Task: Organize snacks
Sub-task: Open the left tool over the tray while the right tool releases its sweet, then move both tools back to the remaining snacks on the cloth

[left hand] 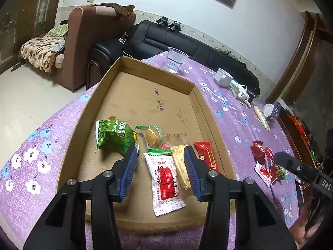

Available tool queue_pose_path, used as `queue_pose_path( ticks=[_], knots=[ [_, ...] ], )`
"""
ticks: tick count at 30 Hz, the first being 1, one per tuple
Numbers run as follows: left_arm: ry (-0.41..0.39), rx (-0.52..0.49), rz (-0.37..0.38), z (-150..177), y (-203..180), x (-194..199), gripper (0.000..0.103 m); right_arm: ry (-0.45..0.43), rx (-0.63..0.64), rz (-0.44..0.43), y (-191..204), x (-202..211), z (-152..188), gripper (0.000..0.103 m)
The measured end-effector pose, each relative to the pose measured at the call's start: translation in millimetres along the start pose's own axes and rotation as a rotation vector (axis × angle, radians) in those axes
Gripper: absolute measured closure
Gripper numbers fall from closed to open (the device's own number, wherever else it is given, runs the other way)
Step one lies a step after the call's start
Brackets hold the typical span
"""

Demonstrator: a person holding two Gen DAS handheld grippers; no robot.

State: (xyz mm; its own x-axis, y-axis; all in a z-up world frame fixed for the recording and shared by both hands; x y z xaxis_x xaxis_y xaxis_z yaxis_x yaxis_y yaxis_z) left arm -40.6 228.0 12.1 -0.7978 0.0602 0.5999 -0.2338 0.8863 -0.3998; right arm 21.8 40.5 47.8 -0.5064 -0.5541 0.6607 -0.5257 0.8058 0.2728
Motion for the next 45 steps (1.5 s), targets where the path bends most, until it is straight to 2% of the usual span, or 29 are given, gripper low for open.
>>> queue_pose_path(
  ticks=[7,11,17,22,27,30,33,38,41,44,45],
  knots=[
    [-0.003,-0.07,0.005,1.1,-30.0,6.5,0.058,-0.031,-0.087,0.024,-47.7,24.9,-5.9,0.068],
    [0.019,-0.121,0.022,5.8,-53.4,4.8,0.058,-0.049,-0.126,0.049,-73.2,40.3,-6.4,0.056],
    [0.057,-0.199,0.056,17.2,-87.9,2.6,0.058,-0.041,-0.187,0.115,-117.6,51.9,-3.1,0.056],
    [0.125,-0.227,0.105,31.8,-113.3,-6.0,0.058,-0.021,-0.3,0.187,-170.8,58.0,2.5,0.055],
    [0.224,-0.258,0.156,53.8,-144.7,-24.9,0.058,0.011,-0.388,0.273,-218.1,55.3,14.4,0.055],
    [0.257,-0.292,0.174,64.8,-160.7,-29.5,0.059,0.032,-0.45,0.277,-241.4,49.4,23.7,0.055],
    [0.27,-0.328,0.183,72.3,-173.6,-31.0,0.059,0.046,-0.445,0.296,-249.1,43.0,25.9,0.055],
    [0.29,-0.347,0.189,78.8,-179.7,-34.1,0.059,0.091,-0.448,0.205,-238.7,34.3,30.3,0.055],
    [0.294,-0.34,0.189,77.3,-178.5,-34.0,0.059,0.128,-0.424,0.126,-217.4,28.1,33.3,0.055],
    [0.3,-0.327,0.189,76.4,-175.9,-33.9,0.059,0.184,-0.362,-0.05,-185.8,17.3,33.7,0.055],
    [0.302,-0.322,0.188,76.1,-174.8,-33.6,0.059,0.18,-0.358,-0.082,-179.8,16.5,33.1,0.055]
  ],
)
Point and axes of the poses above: each gripper's, at about its wrist camera, not at the fingertips, and x roughly against the way its jaws point, y to its left, z to its underside, the point moved 4 cm from there along -x, roughly the way its jaws point, and after that the axes turned 6 degrees about z, right-handed, at the moved point
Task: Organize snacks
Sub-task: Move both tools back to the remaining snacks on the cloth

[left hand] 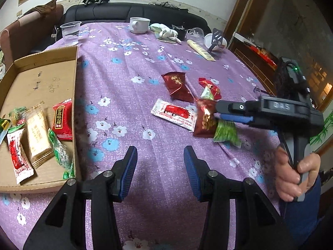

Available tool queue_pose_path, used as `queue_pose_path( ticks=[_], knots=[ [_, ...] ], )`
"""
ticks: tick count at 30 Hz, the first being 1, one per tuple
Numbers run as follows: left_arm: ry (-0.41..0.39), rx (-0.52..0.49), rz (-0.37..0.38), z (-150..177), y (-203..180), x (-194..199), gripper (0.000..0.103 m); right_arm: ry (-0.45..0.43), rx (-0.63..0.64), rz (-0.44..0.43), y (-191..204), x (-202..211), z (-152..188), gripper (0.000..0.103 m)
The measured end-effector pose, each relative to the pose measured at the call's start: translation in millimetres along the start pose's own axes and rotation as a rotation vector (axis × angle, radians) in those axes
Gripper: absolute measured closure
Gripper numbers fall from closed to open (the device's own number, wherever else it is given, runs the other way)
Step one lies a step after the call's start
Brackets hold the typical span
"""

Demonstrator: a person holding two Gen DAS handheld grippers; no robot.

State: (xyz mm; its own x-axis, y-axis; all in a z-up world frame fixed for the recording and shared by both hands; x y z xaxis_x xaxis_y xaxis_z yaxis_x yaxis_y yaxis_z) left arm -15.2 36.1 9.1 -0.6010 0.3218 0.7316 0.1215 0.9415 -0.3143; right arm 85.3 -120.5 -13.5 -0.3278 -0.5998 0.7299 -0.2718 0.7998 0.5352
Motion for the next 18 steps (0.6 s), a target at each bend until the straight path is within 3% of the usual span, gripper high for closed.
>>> queue_pose_path(
  ticks=[5,11,18],
  knots=[
    [0.014,0.019,0.007,-7.3,1.2,-4.4,0.059,-0.071,0.055,0.121,3.3,6.6,-3.1,0.055],
    [0.033,-0.043,-0.015,-41.5,-10.8,-27.9,0.059,-0.097,-0.011,0.091,-10.9,10.2,-7.0,0.055],
    [0.093,0.011,0.016,-72.4,-5.0,-78.9,0.059,-0.111,-0.054,0.07,-23.2,16.1,-11.0,0.055]
  ],
)
Point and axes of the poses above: each gripper's, at about its wrist camera, not at the fingertips, and x roughly against the way its jaws point, y to its left, z to its underside, the point moved 4 cm from there along -x, roughly the way its jaws point, and after that the axes turned 6 degrees about z, right-handed, at the moved point
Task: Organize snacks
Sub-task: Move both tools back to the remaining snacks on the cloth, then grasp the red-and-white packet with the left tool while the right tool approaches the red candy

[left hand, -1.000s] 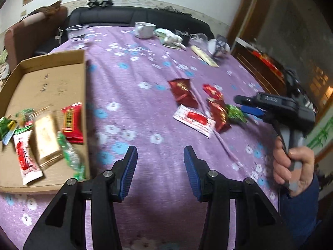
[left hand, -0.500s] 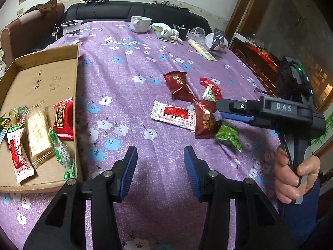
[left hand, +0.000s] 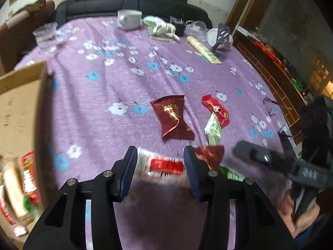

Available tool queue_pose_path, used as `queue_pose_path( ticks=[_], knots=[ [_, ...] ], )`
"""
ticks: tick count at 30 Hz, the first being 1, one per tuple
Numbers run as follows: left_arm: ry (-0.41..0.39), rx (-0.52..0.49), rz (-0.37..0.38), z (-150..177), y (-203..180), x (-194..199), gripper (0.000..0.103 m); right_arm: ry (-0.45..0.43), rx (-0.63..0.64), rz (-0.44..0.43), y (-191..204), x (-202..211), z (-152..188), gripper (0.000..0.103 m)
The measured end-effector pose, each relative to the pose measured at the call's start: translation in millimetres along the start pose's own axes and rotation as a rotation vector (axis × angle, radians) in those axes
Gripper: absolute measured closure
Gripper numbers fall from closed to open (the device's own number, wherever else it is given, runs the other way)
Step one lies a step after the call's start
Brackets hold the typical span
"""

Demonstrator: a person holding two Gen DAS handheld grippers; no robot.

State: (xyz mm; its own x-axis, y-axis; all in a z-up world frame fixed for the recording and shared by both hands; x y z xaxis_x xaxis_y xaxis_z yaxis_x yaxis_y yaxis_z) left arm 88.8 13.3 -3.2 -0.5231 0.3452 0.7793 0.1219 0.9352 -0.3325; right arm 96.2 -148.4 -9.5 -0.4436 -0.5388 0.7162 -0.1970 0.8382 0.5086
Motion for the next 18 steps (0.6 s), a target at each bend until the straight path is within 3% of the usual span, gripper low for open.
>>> queue_pose_path(
  ticks=[3,4,8,12,18],
  knots=[
    [0.033,0.029,-0.013,-2.7,6.0,-16.5,0.059,-0.003,-0.01,-0.003,-3.3,2.0,0.1,0.055],
    [0.034,0.03,-0.026,-1.8,7.8,-18.0,0.064,-0.006,-0.01,-0.001,-3.9,2.7,-0.1,0.055],
    [0.055,-0.016,-0.035,8.8,3.7,-9.6,0.065,-0.012,-0.016,-0.004,-5.4,5.3,-0.6,0.055],
    [0.087,-0.08,-0.047,37.0,-1.7,8.7,0.065,-0.016,-0.018,-0.012,-4.8,7.5,-0.7,0.055],
    [0.148,-0.172,0.022,81.6,-20.4,35.5,0.064,-0.027,-0.014,-0.01,-4.1,10.5,0.0,0.055]
  ],
)
Point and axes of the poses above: each gripper's, at about its wrist camera, not at the fingertips, and x roughly against the way its jaws point, y to its left, z to its underside, the point moved 4 cm from there along -x, roughly the way its jaws point, and after that the axes turned 6 degrees about z, right-handed, at the moved point
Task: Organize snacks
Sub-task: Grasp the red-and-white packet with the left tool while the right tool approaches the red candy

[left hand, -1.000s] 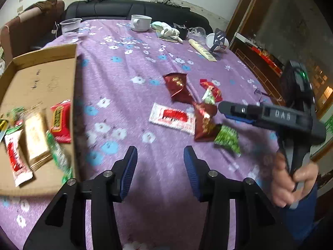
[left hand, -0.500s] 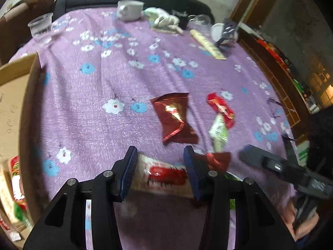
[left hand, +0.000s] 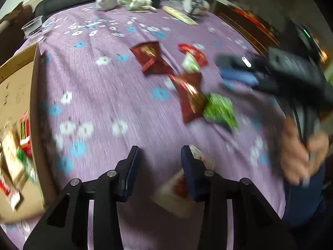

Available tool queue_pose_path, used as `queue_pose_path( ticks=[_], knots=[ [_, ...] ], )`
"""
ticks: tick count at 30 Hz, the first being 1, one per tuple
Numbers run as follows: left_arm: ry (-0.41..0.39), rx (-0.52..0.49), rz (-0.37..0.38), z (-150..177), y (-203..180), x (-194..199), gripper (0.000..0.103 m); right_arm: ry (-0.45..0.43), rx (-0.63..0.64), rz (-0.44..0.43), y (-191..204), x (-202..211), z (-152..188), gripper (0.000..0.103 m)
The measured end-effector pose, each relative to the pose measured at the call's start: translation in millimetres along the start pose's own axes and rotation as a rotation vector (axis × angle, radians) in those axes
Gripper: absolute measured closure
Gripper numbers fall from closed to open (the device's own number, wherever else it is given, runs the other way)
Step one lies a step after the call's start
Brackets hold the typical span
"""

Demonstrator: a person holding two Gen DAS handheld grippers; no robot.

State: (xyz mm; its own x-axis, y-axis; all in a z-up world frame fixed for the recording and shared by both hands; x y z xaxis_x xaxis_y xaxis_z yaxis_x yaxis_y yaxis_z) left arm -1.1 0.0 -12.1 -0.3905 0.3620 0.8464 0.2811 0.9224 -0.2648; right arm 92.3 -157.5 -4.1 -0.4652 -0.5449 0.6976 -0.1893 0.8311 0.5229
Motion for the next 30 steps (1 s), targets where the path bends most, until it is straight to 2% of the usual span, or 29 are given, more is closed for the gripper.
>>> queue_pose_path(
  ticks=[3,5,6,9,11,16,18,20,25,30],
  knots=[
    [-0.008,-0.04,-0.005,12.1,-6.9,7.7,0.055,-0.005,0.002,-0.005,1.0,1.5,0.0,0.055],
    [-0.014,-0.112,-0.004,16.9,-16.3,10.0,0.051,-0.002,0.003,-0.007,1.7,1.0,0.7,0.055],
    [-0.011,-0.131,-0.002,18.5,-19.3,10.0,0.051,-0.001,0.005,-0.008,2.4,0.9,1.0,0.055],
    [0.028,-0.116,0.067,22.1,-27.8,7.3,0.051,-0.01,0.01,0.002,2.6,2.3,1.1,0.055],
    [0.038,-0.121,0.076,23.7,-35.4,5.5,0.051,-0.012,0.012,0.007,2.8,2.8,1.2,0.055],
    [0.013,-0.18,-0.005,28.5,-50.6,-4.8,0.051,-0.013,0.031,0.014,7.0,2.7,2.5,0.055],
    [-0.004,-0.195,-0.054,28.6,-53.9,-8.2,0.055,-0.015,0.048,0.025,10.6,2.2,3.5,0.055],
    [-0.031,-0.198,-0.096,28.0,-53.4,-8.1,0.073,-0.014,0.075,0.032,16.3,1.3,5.0,0.055],
    [-0.088,-0.118,-0.157,22.9,-26.3,-3.6,0.074,-0.011,0.213,0.071,43.0,-6.3,17.1,0.051],
    [-0.133,-0.03,-0.161,15.8,-1.1,0.7,0.074,0.0,0.36,0.179,67.5,-27.4,32.6,0.049]
  ],
)
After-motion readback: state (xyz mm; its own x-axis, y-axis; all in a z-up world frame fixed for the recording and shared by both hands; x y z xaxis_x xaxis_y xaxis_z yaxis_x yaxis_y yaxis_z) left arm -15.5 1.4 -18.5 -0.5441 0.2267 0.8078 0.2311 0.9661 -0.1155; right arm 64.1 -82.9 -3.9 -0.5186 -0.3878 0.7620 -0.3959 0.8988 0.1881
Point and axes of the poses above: each gripper's, at about its wrist camera, not at the fingertips, and x roughly against the way its jaws point, y to its left, z to its underside, the point moved 4 cm from there along -x, roughly the way its jaws point, and after that the axes turned 6 degrees about z, right-handed, at the moved point
